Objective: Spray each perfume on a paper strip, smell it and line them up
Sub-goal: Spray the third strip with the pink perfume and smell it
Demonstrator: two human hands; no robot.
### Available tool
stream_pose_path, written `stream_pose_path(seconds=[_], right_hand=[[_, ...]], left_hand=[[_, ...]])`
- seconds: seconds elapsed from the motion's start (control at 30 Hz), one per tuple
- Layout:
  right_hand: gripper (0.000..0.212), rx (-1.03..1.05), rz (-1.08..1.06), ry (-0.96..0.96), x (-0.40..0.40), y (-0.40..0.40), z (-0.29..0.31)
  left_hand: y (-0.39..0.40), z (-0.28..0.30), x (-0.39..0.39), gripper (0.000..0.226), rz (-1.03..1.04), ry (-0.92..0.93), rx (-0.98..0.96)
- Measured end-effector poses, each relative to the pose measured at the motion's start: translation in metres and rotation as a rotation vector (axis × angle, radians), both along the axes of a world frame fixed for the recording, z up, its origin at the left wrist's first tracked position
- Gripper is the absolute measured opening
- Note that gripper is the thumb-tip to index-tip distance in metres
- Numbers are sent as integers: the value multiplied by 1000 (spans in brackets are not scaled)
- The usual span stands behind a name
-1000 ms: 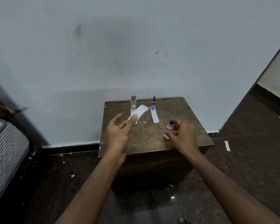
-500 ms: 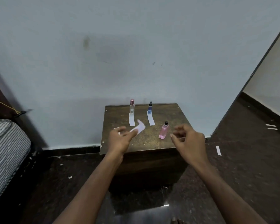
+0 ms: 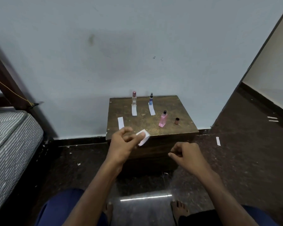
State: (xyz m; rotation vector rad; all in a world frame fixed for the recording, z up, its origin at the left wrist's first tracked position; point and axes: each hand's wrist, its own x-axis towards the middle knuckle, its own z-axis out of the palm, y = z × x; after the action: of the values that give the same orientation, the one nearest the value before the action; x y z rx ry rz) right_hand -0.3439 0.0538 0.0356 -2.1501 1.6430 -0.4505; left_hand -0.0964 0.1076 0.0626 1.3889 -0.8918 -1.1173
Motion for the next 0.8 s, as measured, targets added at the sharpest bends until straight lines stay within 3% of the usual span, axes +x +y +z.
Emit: stream_pose_path(seconds=[0.07,0.13,0.2,0.23,0.3,0.33,0.47,0.5,0.57,0.63,0.67,0.73,0.8], right_hand=[[27,8,20,48,1,-9,-2],[40,-45,28,67,6,-21,-4],[52,-88,87,121,14,-38,-7],[60,-80,125,170,17,-47,-10],[80,-9,185,295,22,-63,-22],[89,39,211,358,23,-70,-28],[104,175,275,451,24,-88,-49],[105,187,284,450,25,-89,-50],[106,206,287,450,28,-88,-50],[105,197,284,440,28,-87,-50],[104,191,281,431,28,-87,-50],[103,196,271,411,26,-88,-51],[102,192,263,405,26,-88,-52]], left_hand=[[0,16,-1,32,-126,-10,-206],[-10,14,1,25,-35,-226,-268],[-21,-2,6,25,103,-454,-130],[-25,-8,7,29,160,-469,-25],[-32,-12,7,37,197,-346,72],[-36,-12,7,35,118,-285,22],[-28,12,-2,19,-470,274,-215],[-29,13,1,18,-498,288,-196],[-40,7,14,20,-310,37,-68],[-53,-12,38,18,132,-356,82],[-55,-15,44,16,392,-433,89],[-52,-19,33,9,658,-504,-172],[-38,-19,-9,8,428,-664,-526]])
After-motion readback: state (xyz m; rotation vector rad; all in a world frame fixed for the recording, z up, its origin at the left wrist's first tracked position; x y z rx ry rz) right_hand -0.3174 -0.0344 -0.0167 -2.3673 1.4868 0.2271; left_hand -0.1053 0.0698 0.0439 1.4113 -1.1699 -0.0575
